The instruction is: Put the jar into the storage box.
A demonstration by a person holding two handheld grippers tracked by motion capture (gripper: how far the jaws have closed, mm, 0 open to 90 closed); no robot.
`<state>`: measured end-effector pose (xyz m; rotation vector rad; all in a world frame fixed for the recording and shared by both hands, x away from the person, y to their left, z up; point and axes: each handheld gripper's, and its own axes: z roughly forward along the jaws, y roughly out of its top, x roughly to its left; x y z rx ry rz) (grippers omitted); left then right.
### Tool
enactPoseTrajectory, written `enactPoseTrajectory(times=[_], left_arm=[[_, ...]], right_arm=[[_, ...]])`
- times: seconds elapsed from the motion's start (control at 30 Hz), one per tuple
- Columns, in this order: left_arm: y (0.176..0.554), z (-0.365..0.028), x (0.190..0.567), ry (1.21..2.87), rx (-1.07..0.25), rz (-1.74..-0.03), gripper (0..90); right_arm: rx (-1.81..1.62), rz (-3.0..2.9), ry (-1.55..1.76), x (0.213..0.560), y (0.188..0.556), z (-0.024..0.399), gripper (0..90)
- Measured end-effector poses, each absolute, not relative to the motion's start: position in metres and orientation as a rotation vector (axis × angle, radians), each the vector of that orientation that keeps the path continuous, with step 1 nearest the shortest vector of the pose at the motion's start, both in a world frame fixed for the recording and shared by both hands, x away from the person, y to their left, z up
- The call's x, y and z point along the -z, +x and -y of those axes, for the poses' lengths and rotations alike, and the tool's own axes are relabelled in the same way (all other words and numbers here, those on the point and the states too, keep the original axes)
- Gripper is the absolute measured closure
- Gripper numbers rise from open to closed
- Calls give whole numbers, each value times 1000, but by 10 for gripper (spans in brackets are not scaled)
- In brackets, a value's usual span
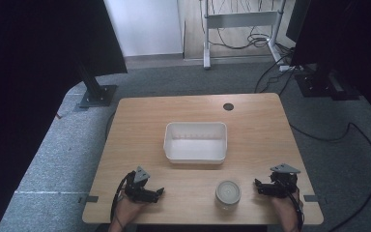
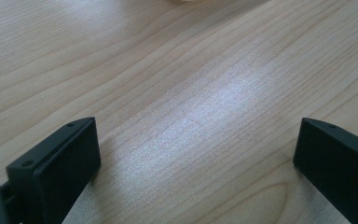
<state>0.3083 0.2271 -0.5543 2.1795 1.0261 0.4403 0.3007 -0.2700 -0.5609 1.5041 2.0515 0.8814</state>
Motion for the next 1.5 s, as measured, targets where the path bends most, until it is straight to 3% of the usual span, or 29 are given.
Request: enactPoseTrajectory(times=[0.53,0.83,1.5], left_arm=[[306,-226,553,2176,-449,-1063,18],[304,-230,551,2137,-428,-1066,72],[291,-217,540,2173,-436,-891,95]], right_arm=[[-890,-2052,1494,561,299,270,39],[-890,-2052,1494,561,299,270,39],[-890,-2051,1495,561,299,270,39]])
